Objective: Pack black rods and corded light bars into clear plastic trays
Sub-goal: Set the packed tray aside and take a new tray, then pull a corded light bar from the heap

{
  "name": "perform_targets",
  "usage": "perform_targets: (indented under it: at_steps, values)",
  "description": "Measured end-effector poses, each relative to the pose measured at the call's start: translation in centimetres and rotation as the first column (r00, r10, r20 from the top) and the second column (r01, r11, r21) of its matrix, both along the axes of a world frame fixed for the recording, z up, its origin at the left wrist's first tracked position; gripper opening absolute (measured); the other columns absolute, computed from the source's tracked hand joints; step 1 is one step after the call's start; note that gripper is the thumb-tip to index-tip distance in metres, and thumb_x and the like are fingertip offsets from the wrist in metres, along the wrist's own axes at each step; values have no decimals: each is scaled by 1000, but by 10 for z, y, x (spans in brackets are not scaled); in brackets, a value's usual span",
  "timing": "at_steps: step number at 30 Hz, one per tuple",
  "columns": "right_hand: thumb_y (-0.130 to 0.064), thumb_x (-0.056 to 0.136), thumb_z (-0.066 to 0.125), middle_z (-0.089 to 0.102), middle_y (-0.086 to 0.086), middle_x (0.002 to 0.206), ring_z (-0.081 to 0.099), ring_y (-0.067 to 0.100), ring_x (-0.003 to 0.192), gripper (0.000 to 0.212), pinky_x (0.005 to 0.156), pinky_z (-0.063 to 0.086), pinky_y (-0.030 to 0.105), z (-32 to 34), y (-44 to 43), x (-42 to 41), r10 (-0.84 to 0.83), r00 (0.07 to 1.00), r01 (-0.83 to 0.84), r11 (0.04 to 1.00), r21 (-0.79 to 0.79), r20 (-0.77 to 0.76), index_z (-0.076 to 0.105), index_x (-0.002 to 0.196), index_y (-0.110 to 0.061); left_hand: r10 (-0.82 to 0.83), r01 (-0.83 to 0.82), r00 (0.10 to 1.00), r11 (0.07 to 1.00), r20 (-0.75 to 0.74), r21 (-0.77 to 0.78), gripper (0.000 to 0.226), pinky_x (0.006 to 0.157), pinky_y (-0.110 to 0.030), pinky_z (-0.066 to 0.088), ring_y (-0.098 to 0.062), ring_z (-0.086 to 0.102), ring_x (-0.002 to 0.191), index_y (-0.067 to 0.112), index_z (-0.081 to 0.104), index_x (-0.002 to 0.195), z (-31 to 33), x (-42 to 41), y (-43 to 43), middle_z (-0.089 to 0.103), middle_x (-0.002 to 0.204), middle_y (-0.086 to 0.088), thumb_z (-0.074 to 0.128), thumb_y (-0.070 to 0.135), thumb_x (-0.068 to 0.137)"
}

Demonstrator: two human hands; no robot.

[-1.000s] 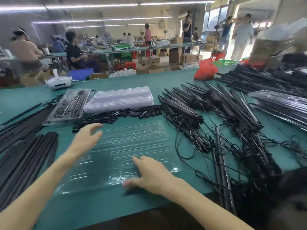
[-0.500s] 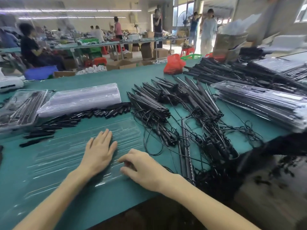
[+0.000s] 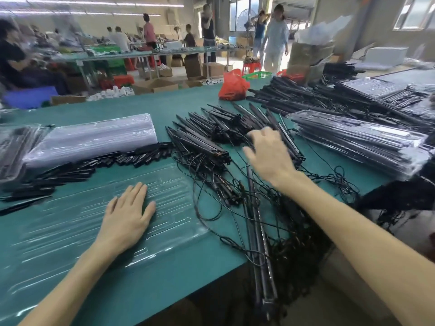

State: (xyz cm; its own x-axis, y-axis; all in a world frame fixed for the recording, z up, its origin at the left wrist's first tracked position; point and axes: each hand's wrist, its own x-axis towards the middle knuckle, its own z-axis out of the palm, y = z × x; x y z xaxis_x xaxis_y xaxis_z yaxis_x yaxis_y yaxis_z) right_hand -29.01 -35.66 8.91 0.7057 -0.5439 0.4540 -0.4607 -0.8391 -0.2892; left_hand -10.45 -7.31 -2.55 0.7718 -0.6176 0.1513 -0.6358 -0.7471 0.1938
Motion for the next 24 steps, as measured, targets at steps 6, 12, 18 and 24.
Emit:
perform_targets:
  at_steps: [6,12,18,24]
  values:
    - [-38,99,59,49,25,133,47,39,122,48,100,43,49,-24,-67,-23,-417,843,430,902,-42,-341,51,125,1,-4,4,1000,1000,-5,-17,64,125,-37,0,-8,2,154,28,13,161,2,-3,0,7,168,10,21,56,104]
    - [-26,102,54,55,21,117,58,37,97,28,76,44,40,-35,-68,-31,-391,884,422,903,78,-257,53,111,1,-7,7,1000,1000,-5,-20,65,125,-37,0,-8,2,154,28,13,161,3,-2,0,7,168,11,20,57,103]
    - [-23,103,46,53,20,115,52,32,89,26,71,40,39,-23,-52,-24,-351,934,357,927,111,-72,50,112,1,-4,4,1000,1000,-6,-29,64,125,-37,1,-8,4,154,29,15,161,3,-3,0,9,168,11,22,56,103]
    - [-33,104,49,55,16,110,49,26,79,30,68,38,35,-13,-32,-20,-264,961,254,960,115,86,53,106,-3,4,-4,1000,1000,-1,-28,64,124,-36,2,-8,5,154,28,17,160,5,-5,0,10,167,11,24,56,103]
